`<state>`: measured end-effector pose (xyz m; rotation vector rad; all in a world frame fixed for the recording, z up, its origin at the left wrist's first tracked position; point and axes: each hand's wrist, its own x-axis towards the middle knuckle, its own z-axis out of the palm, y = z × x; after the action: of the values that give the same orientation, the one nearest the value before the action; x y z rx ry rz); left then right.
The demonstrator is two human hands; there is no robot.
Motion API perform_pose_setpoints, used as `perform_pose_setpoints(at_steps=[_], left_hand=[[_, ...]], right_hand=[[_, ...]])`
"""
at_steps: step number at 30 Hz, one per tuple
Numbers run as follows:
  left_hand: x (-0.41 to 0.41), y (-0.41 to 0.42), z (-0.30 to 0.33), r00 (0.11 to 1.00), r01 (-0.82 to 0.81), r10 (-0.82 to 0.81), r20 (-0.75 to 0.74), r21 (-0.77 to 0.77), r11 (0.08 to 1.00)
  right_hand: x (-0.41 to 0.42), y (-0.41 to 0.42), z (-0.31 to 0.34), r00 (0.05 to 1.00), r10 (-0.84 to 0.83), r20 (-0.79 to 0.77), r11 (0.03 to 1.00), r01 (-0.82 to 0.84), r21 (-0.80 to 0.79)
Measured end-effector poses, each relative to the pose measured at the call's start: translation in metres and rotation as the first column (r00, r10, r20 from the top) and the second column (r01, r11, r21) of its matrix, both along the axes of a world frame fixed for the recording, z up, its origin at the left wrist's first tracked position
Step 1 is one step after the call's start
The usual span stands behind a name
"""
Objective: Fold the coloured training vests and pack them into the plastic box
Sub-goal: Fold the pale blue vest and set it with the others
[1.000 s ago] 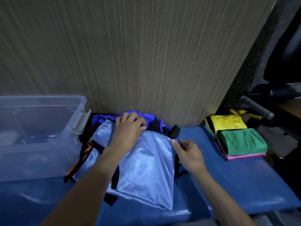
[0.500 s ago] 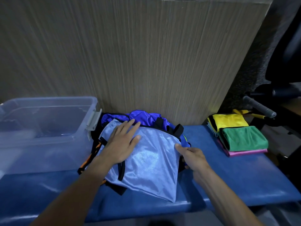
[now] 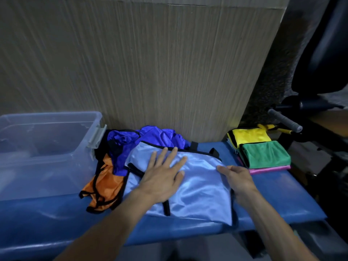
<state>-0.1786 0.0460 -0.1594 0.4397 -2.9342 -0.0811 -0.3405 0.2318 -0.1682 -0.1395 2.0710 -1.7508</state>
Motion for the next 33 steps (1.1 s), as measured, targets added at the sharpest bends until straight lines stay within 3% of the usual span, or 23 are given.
perform_pose_setpoints(at_steps=[6, 10, 12, 17, 20, 25, 30, 33], left_hand=[[-0.035, 0.072, -0.024, 0.982, 0.109, -0.098, 0.161, -0.059, 0.992], [-0.043, 0.087, -0.019, 0.980, 0.126, -0.109, 0.168, -0.088, 0.988], [-0.043, 0.081, -0.020, 0.980, 0.145, -0.128, 0.152, -0.106, 0.984], [-0.039, 0.068, -0.027, 0.973, 0.174, -0.163, 0.165, -0.056, 0.983], [-0.038, 0.065, -0.019, 0.975, 0.199, -0.183, 0.125, -0.135, 0.971], [-0.028, 0.034, -0.017, 0.980, 0.107, -0.074, 0.185, -0.173, 0.979], [-0.027, 0.050, -0.009, 0.984, 0.173, -0.161, 0.082, -0.181, 0.968], [-0.028, 0.050, -0.021, 0.970, 0.198, -0.171, 0.174, -0.152, 0.968]], right_hand=[[-0.043, 0.083, 0.005, 1.000, 0.002, -0.003, 0.981, -0.002, 0.195], [-0.046, 0.099, 0.008, 0.980, 0.059, 0.189, 0.974, -0.098, 0.204], [-0.043, 0.100, 0.011, 0.966, 0.082, 0.244, 0.973, -0.131, 0.192], [-0.035, 0.093, 0.017, 0.972, 0.090, 0.215, 0.979, -0.126, 0.161], [-0.031, 0.089, 0.021, 0.979, 0.069, 0.190, 0.987, -0.095, 0.128], [-0.026, 0.088, 0.023, 0.975, 0.091, 0.204, 0.990, -0.111, 0.087], [-0.022, 0.091, 0.026, 0.967, 0.124, 0.223, 0.990, -0.137, 0.044], [-0.019, 0.094, 0.030, 0.969, 0.128, 0.210, 0.991, -0.135, 0.019]])
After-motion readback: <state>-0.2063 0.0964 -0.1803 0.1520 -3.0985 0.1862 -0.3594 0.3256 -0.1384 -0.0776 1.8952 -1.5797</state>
